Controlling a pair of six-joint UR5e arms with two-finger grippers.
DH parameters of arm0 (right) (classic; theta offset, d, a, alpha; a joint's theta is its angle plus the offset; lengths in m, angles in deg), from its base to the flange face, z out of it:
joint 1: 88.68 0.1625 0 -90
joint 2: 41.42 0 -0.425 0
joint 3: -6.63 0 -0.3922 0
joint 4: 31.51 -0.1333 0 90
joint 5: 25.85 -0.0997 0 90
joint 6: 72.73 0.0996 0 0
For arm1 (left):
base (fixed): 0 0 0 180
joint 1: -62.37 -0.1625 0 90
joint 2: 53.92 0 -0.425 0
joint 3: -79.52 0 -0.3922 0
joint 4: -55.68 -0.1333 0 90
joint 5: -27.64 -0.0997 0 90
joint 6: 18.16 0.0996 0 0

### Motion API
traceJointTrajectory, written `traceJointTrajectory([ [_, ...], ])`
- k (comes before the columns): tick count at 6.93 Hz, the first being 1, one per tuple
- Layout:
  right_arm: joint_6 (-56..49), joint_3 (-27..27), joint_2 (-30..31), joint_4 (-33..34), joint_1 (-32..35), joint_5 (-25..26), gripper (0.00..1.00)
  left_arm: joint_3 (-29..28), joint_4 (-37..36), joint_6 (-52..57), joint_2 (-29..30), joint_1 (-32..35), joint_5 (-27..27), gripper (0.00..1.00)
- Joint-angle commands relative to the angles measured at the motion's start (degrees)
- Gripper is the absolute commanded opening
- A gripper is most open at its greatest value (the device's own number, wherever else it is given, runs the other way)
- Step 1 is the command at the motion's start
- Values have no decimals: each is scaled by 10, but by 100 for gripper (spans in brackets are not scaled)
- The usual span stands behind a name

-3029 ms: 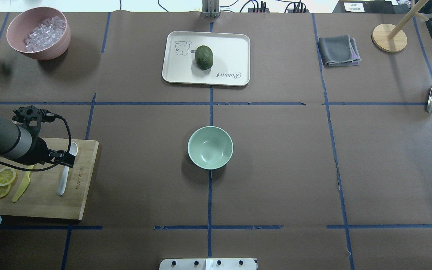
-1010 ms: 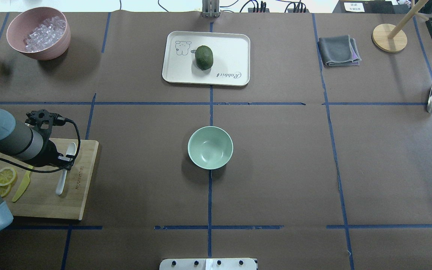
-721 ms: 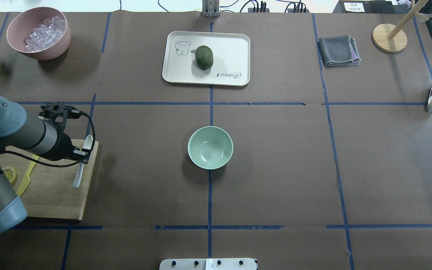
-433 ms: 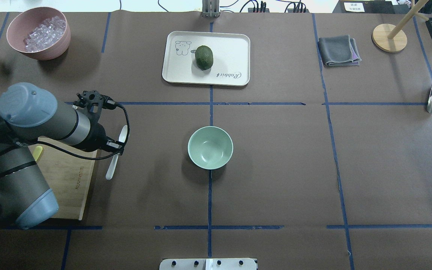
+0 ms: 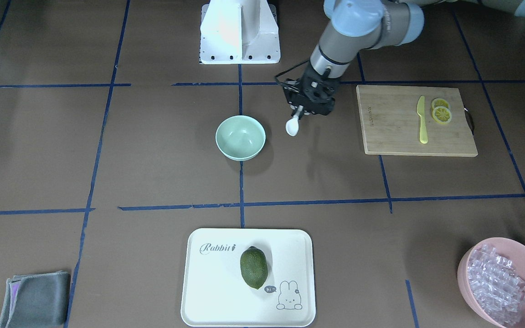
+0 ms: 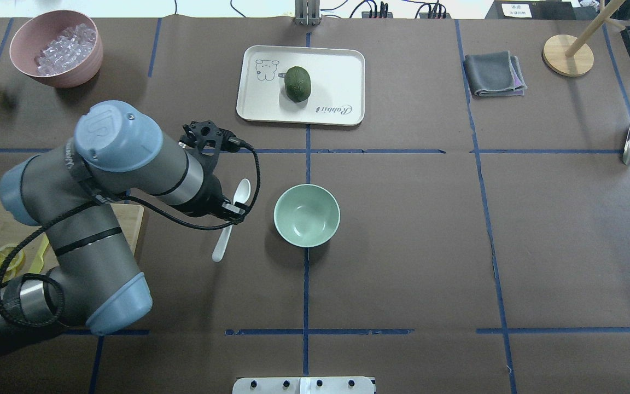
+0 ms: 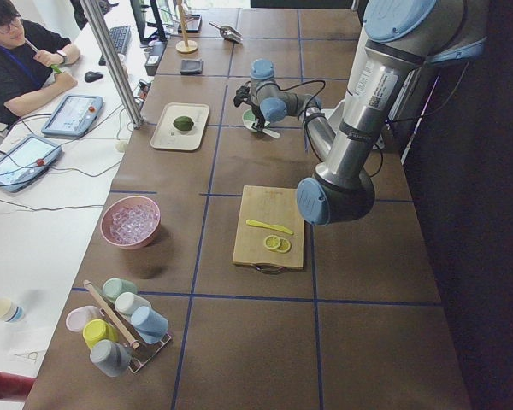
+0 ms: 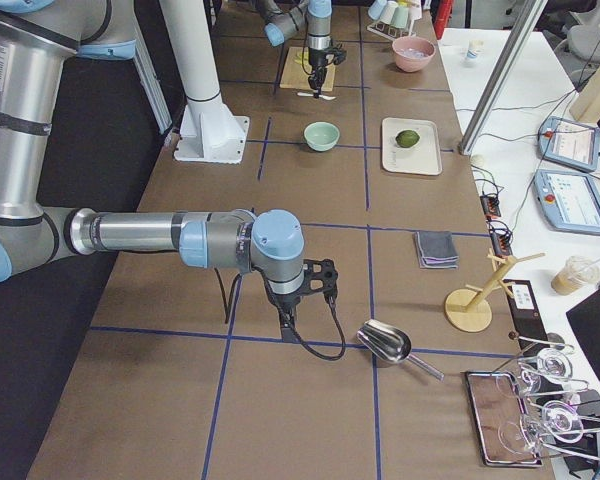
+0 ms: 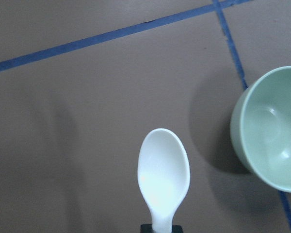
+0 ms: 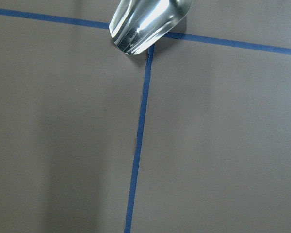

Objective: Place spoon in bowl
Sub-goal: 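Carry the white spoon with the left gripper over the green bowl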

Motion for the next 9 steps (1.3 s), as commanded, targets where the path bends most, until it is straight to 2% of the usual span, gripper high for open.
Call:
traceJointTrajectory([
  [1, 0, 0, 0, 1, 0, 0, 100, -97, -11, -1, 112, -26, -2, 0],
  [2, 1, 0, 0, 1, 0, 0, 100, -155, -10, -1, 152, -27, -3, 0],
  [4, 2, 2, 0, -1, 0, 0, 100, -178, -12, 2, 165, -33, 1, 0],
  [6, 1, 2, 0, 0, 0, 0, 100, -198, -25, 7, 170, -33, 1, 5],
  [7, 1, 2, 0, 0, 0, 0, 100, -199, -26, 7, 168, -33, 2, 28],
  [8, 2, 2, 0, 0, 0, 0, 100, -205, -26, 6, 170, -34, 2, 68],
  [9, 2, 3, 0, 0, 0, 0, 100, -203, -24, 6, 169, -33, 1, 100],
])
